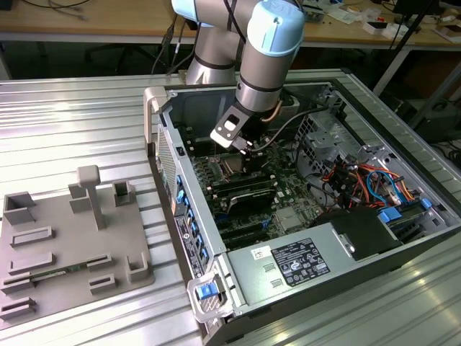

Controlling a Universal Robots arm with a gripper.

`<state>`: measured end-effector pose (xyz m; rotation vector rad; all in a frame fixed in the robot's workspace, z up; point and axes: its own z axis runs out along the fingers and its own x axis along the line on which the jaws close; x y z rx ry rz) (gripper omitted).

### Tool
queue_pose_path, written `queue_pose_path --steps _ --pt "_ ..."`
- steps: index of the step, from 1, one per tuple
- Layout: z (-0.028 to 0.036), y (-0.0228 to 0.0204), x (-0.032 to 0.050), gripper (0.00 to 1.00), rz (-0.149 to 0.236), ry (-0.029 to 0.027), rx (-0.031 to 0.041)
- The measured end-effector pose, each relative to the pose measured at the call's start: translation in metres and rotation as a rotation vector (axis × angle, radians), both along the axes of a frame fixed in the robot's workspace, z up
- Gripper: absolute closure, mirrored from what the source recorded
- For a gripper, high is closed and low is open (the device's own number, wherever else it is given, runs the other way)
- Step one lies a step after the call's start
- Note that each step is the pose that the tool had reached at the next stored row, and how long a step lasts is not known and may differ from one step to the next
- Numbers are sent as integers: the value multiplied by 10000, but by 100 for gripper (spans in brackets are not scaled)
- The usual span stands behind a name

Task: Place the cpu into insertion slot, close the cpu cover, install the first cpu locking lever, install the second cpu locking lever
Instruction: 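Place the cpu into insertion slot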

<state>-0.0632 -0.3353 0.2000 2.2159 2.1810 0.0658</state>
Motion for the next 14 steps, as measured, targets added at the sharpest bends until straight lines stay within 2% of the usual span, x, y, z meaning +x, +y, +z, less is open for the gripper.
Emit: queue_pose_path --steps 1,4,14 --pt "0 0 0 28 0 0 1" --pt "0 0 0 46 0 1 0" --pt "20 -1 3 46 -51 -2 -19"
